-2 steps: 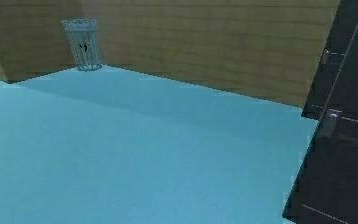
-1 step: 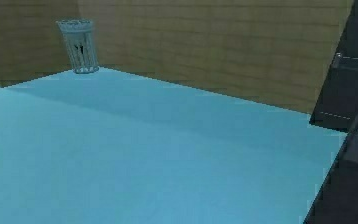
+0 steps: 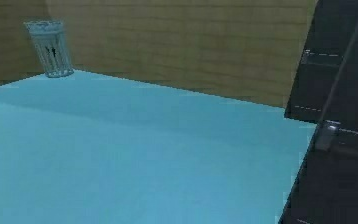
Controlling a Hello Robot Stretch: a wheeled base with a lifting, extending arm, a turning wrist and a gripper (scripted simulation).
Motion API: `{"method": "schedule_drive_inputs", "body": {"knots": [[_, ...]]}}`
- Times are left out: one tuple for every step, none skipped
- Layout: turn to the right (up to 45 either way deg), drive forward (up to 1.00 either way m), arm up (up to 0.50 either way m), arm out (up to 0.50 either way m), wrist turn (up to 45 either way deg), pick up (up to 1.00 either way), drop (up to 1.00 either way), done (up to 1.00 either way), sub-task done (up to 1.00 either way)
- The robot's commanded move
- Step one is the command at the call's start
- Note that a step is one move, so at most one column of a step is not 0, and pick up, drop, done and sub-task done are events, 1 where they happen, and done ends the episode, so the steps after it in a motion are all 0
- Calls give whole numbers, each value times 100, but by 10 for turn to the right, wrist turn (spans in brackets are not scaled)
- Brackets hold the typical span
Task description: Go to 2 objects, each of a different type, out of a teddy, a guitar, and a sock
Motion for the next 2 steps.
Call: {"method": "schedule_drive_inputs", "body": {"knots": [[0,80,0,0,0,0,0,0,0],[240,0,0,0,0,0,0,0,0]]}}
